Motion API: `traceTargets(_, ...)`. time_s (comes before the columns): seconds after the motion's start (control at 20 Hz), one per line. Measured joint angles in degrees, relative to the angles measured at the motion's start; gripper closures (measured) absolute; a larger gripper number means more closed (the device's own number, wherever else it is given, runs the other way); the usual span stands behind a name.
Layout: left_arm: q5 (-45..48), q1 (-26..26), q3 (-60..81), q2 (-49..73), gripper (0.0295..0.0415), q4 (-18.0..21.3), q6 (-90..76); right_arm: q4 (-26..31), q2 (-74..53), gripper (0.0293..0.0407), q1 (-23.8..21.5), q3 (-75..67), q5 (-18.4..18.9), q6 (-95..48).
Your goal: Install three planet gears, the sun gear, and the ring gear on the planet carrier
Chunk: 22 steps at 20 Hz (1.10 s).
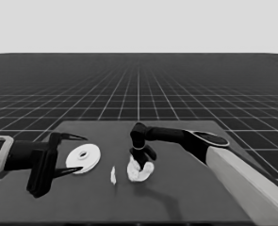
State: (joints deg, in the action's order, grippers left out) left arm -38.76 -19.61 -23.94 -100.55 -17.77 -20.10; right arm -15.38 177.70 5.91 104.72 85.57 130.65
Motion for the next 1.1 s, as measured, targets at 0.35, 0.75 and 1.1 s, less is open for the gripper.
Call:
traceTargets(0.35, 0.00, 0.00, 0.00, 0.00, 0.0326, 0.00, 0.00, 0.00, 0.00, 0.0320, 0.00, 0.00, 0.00, 3.09)
traceTargets(0.75, 0.00, 0.00, 0.00, 0.00, 0.0326, 0.00, 0.00, 2.38, -0.56, 0.0307, -2.75, -2.29, 1.58, -19.24)
traceTargets(1.1, 0.00, 0.00, 0.00, 0.00, 0.0326, 0.00, 0.00, 6.34, -1.02, 0.0315, -7.66, -4.24, 2.38, -53.31)
